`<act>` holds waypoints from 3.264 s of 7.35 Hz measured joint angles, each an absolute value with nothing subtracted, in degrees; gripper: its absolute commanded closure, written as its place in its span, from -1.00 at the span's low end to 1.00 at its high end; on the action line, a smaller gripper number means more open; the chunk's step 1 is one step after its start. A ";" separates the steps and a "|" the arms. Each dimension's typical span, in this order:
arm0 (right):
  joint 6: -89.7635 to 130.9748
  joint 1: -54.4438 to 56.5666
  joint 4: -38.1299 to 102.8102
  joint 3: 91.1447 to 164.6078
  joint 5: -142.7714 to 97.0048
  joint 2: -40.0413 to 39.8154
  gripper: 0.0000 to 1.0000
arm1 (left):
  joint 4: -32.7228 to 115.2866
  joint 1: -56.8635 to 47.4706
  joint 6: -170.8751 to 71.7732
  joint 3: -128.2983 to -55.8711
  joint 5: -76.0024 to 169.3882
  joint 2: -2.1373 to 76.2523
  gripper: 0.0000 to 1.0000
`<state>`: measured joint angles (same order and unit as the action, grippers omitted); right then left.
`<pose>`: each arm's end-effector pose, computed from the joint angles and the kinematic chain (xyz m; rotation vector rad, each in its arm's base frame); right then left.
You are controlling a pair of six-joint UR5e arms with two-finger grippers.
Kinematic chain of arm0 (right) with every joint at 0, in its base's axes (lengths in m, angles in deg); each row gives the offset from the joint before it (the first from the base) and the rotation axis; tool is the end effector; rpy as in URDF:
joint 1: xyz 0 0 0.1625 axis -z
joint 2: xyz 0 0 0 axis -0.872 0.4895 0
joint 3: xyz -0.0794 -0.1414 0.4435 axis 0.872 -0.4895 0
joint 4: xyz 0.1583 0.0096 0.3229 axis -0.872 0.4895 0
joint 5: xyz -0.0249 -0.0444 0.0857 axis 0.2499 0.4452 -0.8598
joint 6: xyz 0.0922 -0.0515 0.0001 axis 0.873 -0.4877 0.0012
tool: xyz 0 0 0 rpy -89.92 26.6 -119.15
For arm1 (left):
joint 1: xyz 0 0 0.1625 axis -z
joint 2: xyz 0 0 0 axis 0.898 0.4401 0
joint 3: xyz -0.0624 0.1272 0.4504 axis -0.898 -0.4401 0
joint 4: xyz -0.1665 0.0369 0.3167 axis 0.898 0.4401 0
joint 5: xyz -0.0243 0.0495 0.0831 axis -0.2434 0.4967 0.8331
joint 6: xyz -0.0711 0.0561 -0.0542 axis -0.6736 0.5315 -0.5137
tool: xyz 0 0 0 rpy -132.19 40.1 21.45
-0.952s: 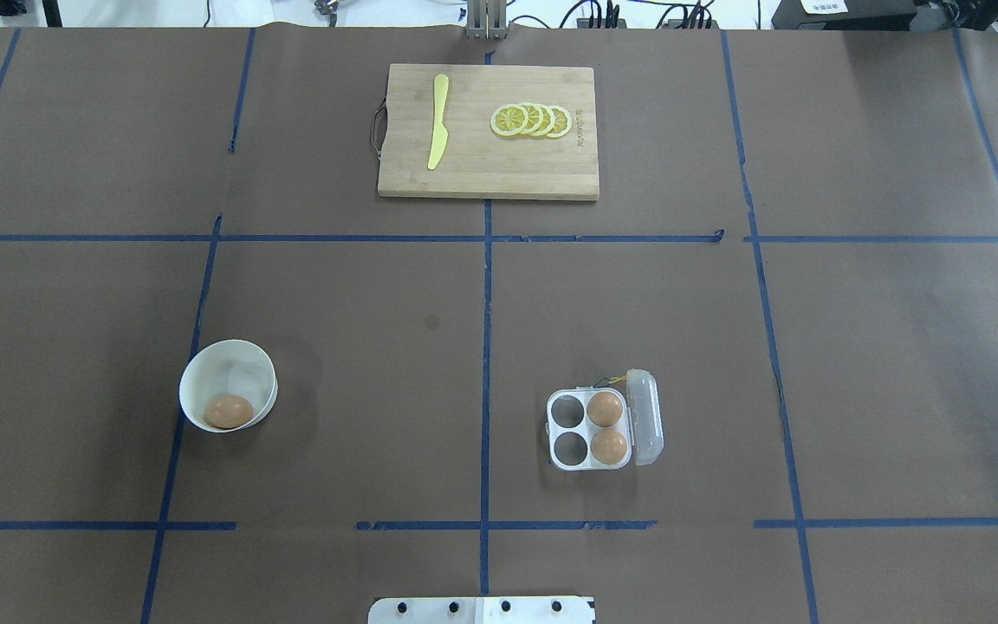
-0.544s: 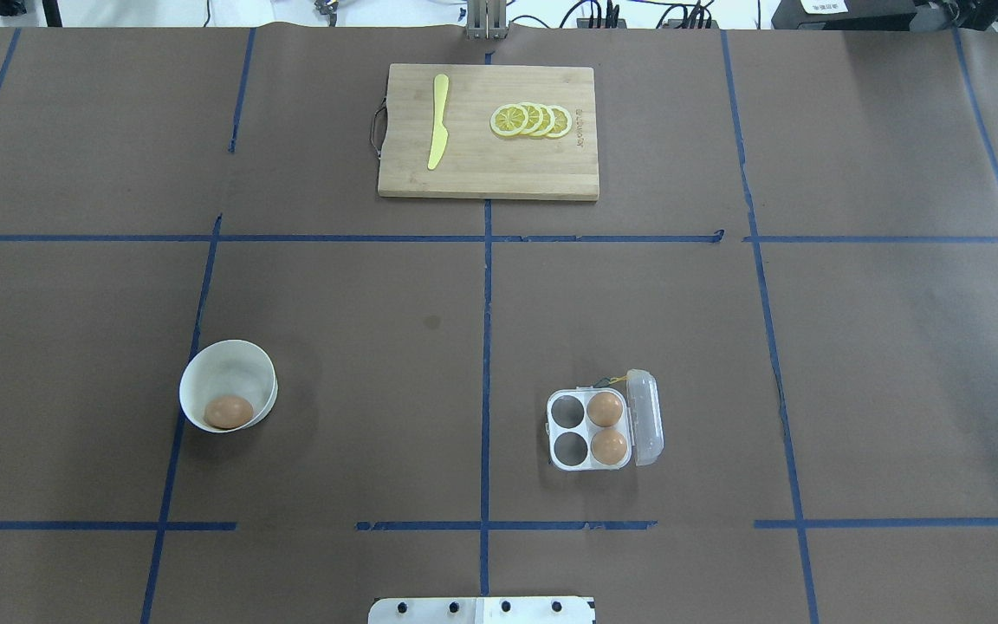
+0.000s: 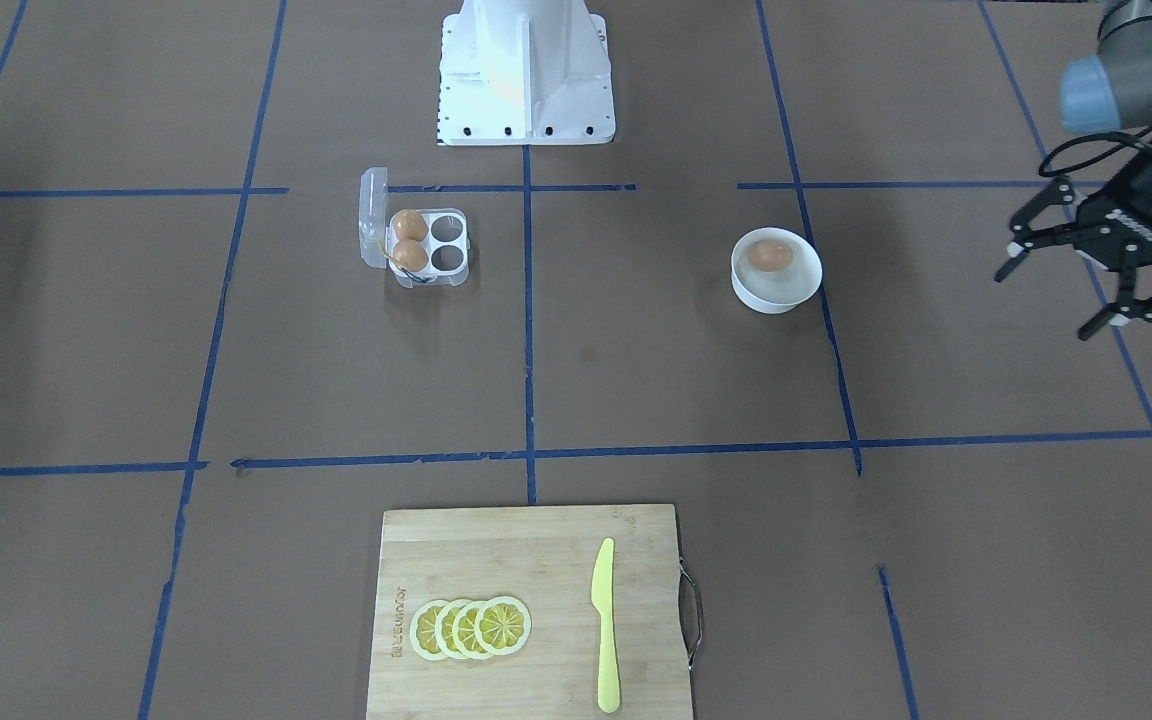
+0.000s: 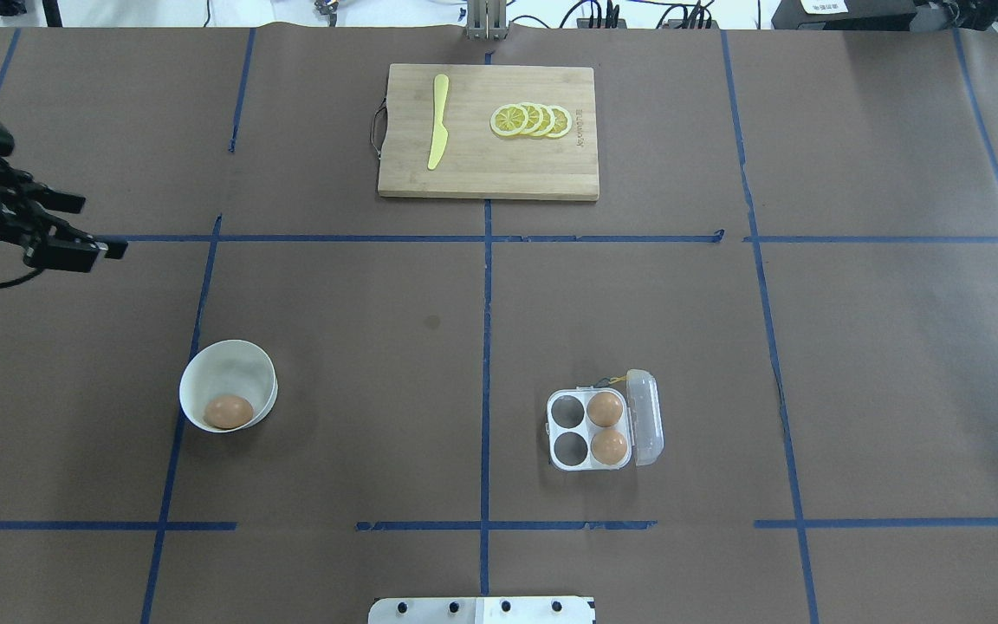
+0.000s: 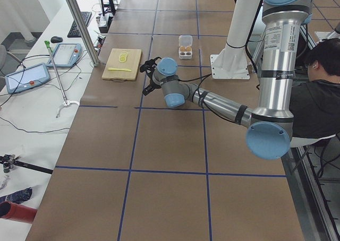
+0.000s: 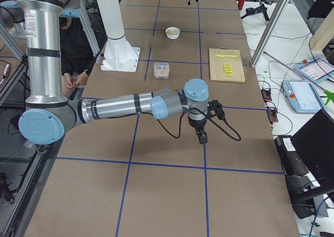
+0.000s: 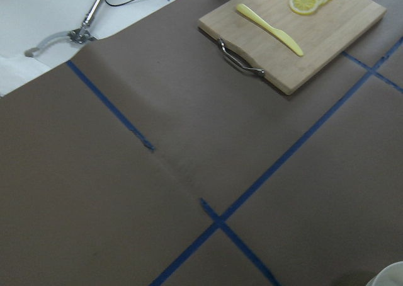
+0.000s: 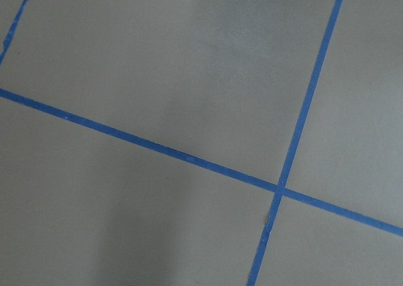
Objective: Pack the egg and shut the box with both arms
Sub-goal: 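Move the left gripper down over the white bowl to the brown egg, then close the left gripper on the brown egg and lift it from the bowl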
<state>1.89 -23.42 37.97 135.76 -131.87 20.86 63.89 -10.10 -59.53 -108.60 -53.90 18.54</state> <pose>0.0171 -0.4455 0.6212 0.2709 -0.7380 -0.2468 0.2014 -0.4058 0.4703 0.7416 1.0131 0.5034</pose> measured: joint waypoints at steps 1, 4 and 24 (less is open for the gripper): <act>1.89 -23.42 37.95 135.76 -131.86 20.97 -1.00 | 63.83 -14.38 -60.91 -109.44 -51.79 18.07 -0.52; 1.82 -23.42 37.95 135.57 -131.79 21.07 -1.00 | 63.78 -24.99 -61.49 -110.03 -47.11 17.33 -0.32; 1.82 -23.50 37.95 135.67 -131.87 23.03 -1.00 | 64.26 -34.00 -61.00 -105.49 -39.06 20.70 1.00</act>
